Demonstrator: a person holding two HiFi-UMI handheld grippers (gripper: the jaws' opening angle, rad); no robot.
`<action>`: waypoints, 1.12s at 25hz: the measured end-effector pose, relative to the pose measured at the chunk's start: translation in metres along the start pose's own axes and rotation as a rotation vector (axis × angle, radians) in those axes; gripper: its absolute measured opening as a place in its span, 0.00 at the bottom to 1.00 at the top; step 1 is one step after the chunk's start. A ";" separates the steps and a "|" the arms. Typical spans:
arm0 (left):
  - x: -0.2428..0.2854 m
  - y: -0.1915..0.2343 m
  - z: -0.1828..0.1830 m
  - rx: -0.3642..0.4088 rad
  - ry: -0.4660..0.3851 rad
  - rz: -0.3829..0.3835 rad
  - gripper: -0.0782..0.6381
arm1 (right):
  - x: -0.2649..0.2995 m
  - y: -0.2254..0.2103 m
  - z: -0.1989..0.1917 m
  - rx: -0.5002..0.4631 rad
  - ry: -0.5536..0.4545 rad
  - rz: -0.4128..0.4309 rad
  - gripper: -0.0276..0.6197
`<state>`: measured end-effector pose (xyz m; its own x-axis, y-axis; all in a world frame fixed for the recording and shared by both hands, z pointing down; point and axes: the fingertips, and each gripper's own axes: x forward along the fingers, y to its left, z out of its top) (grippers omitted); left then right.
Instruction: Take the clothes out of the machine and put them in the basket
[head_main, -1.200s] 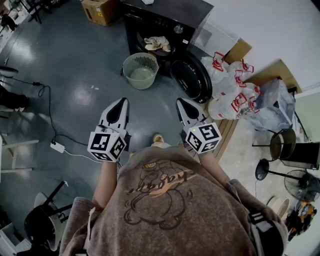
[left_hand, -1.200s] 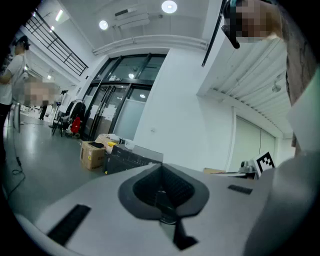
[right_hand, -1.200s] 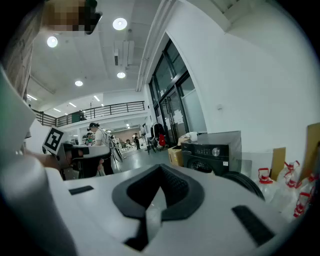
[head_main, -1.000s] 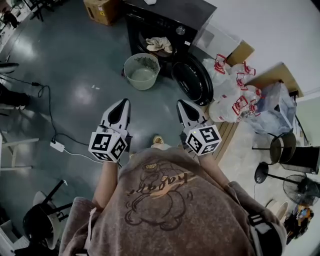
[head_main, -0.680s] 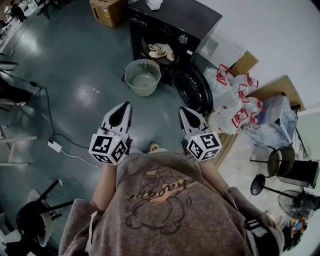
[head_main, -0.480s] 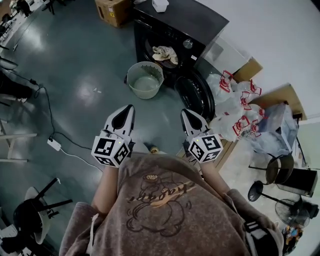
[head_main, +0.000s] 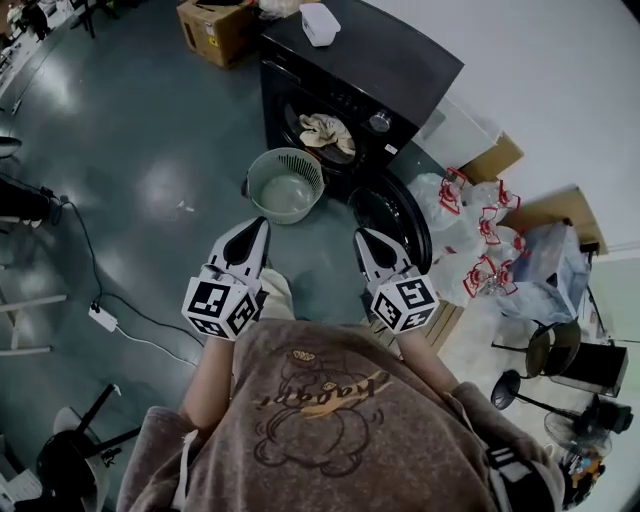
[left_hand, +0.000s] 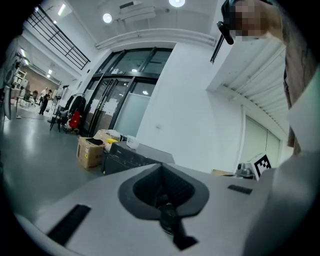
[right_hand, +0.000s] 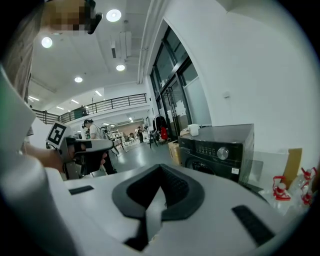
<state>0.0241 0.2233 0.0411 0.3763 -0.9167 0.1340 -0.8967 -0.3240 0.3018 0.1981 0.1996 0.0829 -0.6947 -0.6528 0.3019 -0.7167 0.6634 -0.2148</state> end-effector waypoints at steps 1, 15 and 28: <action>0.010 0.011 0.004 0.000 0.003 -0.004 0.12 | 0.014 -0.004 0.006 -0.002 0.002 -0.003 0.04; 0.152 0.152 0.063 -0.002 0.080 -0.141 0.12 | 0.184 -0.048 0.071 0.032 0.007 -0.114 0.04; 0.275 0.190 0.040 0.011 0.150 -0.234 0.12 | 0.265 -0.121 0.053 0.091 0.012 -0.189 0.04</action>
<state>-0.0526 -0.0996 0.0975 0.6032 -0.7721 0.1999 -0.7833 -0.5261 0.3313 0.0972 -0.0730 0.1394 -0.5466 -0.7580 0.3559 -0.8374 0.4932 -0.2357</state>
